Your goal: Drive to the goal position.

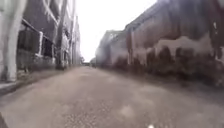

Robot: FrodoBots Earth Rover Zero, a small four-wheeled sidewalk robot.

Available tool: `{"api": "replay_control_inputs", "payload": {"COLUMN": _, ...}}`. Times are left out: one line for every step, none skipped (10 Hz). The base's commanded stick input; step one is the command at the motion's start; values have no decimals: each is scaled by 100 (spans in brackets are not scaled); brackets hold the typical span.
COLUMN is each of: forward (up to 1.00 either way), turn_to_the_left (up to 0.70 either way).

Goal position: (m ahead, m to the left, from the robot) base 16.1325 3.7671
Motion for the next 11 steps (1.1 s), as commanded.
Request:
{"api": "replay_control_inputs", "payload": {"forward": 50, "turn_to_the_left": 0}}
{"api": "replay_control_inputs", "payload": {"forward": 50, "turn_to_the_left": 0}}
{"api": "replay_control_inputs", "payload": {"forward": 50, "turn_to_the_left": 50}}
{"api": "replay_control_inputs", "payload": {"forward": 50, "turn_to_the_left": 50}}
{"api": "replay_control_inputs", "payload": {"forward": 50, "turn_to_the_left": 27}}
{"api": "replay_control_inputs", "payload": {"forward": 50, "turn_to_the_left": 0}}
{"api": "replay_control_inputs", "payload": {"forward": 50, "turn_to_the_left": 0}}
{"api": "replay_control_inputs", "payload": {"forward": 50, "turn_to_the_left": 0}}
{"api": "replay_control_inputs", "payload": {"forward": 50, "turn_to_the_left": 0}}
{"api": "replay_control_inputs", "payload": {"forward": 50, "turn_to_the_left": 0}}
{"api": "replay_control_inputs", "payload": {"forward": 50, "turn_to_the_left": 0}}
